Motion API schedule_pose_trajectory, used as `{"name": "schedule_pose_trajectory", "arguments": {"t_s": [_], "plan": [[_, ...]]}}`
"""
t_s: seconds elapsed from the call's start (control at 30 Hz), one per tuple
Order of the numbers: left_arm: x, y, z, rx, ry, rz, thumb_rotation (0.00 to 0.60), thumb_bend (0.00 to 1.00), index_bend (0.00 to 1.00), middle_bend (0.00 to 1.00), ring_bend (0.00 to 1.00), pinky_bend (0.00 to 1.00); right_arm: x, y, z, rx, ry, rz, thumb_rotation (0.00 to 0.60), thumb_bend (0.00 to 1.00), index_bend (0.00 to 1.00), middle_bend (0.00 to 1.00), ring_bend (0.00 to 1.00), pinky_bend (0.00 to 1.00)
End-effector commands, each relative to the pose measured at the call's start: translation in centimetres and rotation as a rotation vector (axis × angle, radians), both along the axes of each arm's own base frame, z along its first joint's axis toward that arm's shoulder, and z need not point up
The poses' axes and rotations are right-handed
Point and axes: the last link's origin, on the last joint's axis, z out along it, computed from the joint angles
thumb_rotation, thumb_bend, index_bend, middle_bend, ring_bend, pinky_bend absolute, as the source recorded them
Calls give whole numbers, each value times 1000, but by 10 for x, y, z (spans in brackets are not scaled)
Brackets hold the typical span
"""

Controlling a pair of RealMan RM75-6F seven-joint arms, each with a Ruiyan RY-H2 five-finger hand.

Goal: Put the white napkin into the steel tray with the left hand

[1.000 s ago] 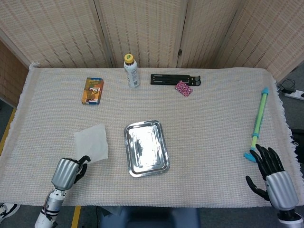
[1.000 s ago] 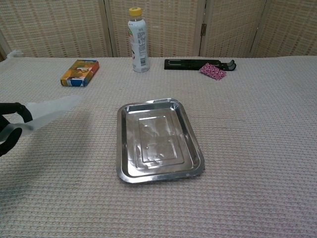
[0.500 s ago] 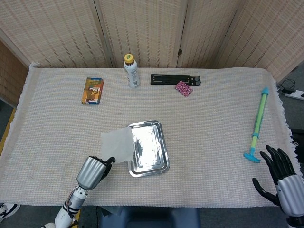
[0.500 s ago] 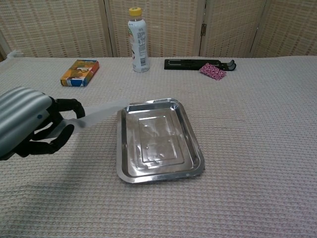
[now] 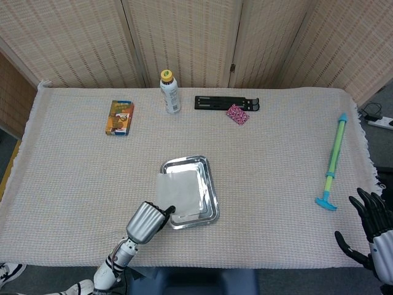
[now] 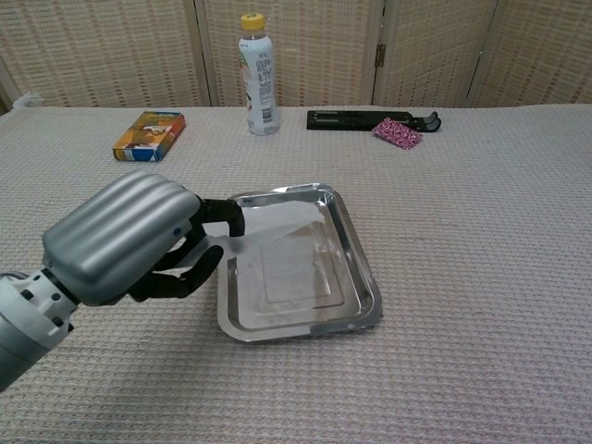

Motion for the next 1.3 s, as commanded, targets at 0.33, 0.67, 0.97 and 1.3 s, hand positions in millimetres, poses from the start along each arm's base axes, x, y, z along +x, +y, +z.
{"name": "schedule_pose_trajectory", "arguments": {"t_s": [0.33,0.67,0.97,1.3], "plan": [[15,11,-31,-59,64,-16,600,625,495,1000,1000,1000,-3,-2,6,-9,-15,-12,600,409,0,0,0,0],[10,21,-39,-61,93,25,600,625,471,1000,1000,1000,-3,-3,6,-5,-15,-15,600,410,0,0,0,0],[11,23,-41,-67,95,47,600,471,314,1000,1000,1000,-3,-5,5,-4,-15,-17,600,409,0,0,0,0],[18,13,-36,-80,80,33,600,295,254,1000,1000,1000,-1,-3,5,-5,-18,-9,600,409,0,0,0,0]]}}
